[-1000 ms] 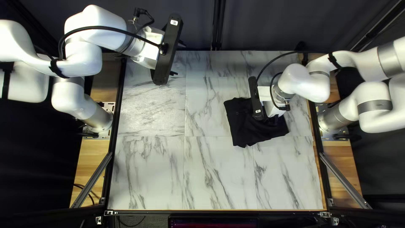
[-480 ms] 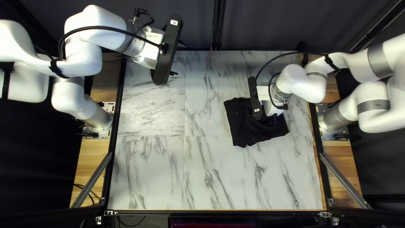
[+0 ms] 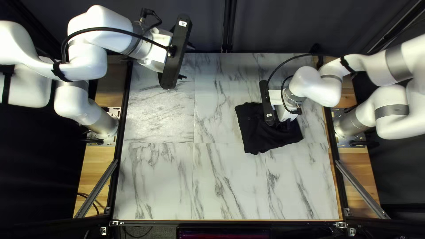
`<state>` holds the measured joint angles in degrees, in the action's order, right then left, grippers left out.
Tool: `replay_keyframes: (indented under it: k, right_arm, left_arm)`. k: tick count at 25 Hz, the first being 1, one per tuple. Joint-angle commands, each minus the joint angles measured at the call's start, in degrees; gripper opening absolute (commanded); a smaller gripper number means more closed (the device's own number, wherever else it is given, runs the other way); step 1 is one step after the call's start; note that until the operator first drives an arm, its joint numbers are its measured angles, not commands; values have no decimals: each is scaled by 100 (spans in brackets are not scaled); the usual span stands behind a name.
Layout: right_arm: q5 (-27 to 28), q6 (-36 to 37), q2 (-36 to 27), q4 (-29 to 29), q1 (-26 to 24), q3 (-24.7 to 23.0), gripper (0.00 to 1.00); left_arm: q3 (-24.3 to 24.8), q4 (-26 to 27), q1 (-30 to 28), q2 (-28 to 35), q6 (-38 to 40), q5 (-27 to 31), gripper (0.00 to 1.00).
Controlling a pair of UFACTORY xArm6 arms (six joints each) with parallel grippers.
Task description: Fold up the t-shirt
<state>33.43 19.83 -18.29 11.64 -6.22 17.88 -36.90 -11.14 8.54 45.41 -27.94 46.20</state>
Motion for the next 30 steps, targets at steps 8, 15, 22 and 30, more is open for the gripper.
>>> replay_keyframes:
  k: [8,15,22,30]
  right_arm:
    - [-305,390,537,189,-192,129,100]
    - [-271,628,552,394,-242,78,100]
    - [556,-482,-572,-168,-89,-34,100]
    - [1268,-2036,-1737,-272,-144,-282,100]
  left_arm:
    - [0,0,0,0,0,0,100]
    - [0,0,0,0,0,0,100]
    - [0,0,0,0,0,0,100]
    - [0,0,0,0,0,0,100]
